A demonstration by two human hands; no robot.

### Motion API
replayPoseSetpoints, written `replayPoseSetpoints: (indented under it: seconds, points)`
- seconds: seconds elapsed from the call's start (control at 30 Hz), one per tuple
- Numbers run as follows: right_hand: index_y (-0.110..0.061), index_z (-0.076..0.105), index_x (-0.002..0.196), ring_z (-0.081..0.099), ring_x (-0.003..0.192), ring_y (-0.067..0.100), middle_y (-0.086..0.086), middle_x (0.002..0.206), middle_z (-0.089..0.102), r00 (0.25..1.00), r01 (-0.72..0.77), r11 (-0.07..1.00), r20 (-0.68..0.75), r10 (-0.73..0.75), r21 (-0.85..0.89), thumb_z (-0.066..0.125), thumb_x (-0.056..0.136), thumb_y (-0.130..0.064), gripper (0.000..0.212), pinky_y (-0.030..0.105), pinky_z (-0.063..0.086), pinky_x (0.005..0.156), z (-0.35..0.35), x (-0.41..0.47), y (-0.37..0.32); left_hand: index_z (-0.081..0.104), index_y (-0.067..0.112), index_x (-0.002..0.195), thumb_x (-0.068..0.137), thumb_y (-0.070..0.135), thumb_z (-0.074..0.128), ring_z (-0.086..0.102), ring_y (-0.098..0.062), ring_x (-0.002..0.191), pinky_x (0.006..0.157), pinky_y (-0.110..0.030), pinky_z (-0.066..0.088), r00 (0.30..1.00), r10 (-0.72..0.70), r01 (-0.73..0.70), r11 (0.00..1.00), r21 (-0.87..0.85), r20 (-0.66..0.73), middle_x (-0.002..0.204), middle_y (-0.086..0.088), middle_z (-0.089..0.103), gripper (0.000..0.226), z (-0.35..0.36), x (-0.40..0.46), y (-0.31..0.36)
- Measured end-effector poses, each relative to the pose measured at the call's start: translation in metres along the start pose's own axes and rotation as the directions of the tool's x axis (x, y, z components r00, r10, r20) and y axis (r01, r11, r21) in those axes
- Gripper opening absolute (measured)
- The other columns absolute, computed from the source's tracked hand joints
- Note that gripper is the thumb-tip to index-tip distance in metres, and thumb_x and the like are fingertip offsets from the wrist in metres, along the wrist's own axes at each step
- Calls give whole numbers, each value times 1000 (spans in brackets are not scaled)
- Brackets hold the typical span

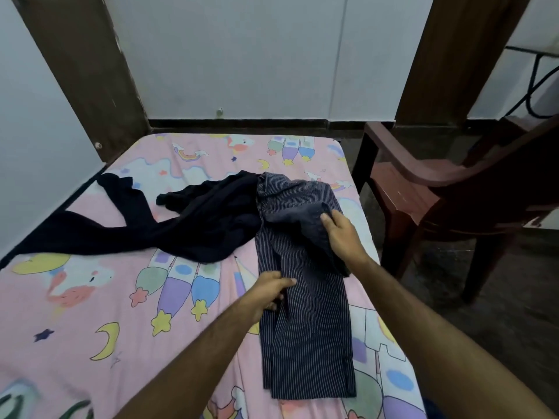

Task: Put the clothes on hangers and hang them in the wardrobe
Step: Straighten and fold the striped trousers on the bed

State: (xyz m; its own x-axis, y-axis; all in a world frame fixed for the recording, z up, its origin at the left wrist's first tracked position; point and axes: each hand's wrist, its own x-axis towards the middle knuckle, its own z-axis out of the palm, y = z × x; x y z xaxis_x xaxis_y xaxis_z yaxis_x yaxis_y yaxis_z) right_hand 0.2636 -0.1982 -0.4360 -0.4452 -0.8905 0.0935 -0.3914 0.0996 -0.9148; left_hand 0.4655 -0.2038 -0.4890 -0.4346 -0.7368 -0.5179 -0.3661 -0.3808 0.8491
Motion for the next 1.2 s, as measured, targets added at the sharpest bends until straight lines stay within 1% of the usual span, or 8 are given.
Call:
replayPoseSetpoints:
  seconds: [0.17,0.43,0.57,0.63,0.73,0.87,1.0,1.2]
  points:
    - [-4,62,103,59,94,15,2,100,67,981,105,994,-167,-101,14,49,106,-26,25,32,43,81,-24,8,-33,65,7,106,99,21,56,68,-24,96,76,-32,51,992,37,-75,941,-330,-120,107,-10,73,19,-9,-20,1]
    - [-11,60,108,57,98,21,2,104,61,924,315,885,321,-205,-343,60,101,-22,12,30,39,81,6,-23,-18,56,7,122,89,8,73,73,-30,100,80,-55,60,995,-73,83,981,-176,63,113,-12,73,37,-14,-70,-58]
    - [-16,44,143,45,127,30,7,138,45,868,419,622,493,-60,-662,66,95,-34,56,46,41,105,14,-45,23,59,4,121,96,12,64,74,-33,85,65,-41,58,997,-48,60,976,-207,62,101,-12,76,27,-12,-82,-69]
    - [-20,36,152,38,136,33,7,150,36,865,405,568,501,16,-717,67,91,-41,71,46,35,112,10,-55,37,55,3,120,97,14,62,67,-23,60,44,-25,44,997,-37,50,980,-194,66,87,-12,73,27,-8,-90,-65]
    - [-25,31,154,23,147,29,3,160,23,871,425,519,491,-12,-741,67,85,-42,80,48,21,119,3,-68,48,51,4,113,96,8,63,61,-13,50,38,-21,38,999,-32,34,998,-55,34,84,-11,66,22,-5,-97,-70]
    - [-23,49,122,48,118,28,1,129,48,964,256,560,165,-209,-788,66,87,-40,43,44,38,96,-1,-102,41,47,7,117,97,17,64,70,-26,68,44,-33,51,998,-54,52,997,-55,-30,101,-17,67,28,-15,-89,-81]
    - [-19,53,107,61,106,29,4,110,66,965,56,620,201,167,-783,53,96,-57,40,42,42,91,10,-148,42,45,16,117,93,20,70,73,-28,76,46,-37,56,998,-33,30,998,-58,-45,112,-17,66,35,-18,-82,-80]
    - [-16,65,102,66,104,29,8,110,71,907,12,617,268,324,-787,52,100,-47,33,36,48,89,12,-166,37,41,17,119,95,9,66,72,-27,76,46,-37,56,1000,6,-5,999,41,-17,111,-18,65,35,-20,-86,-77]
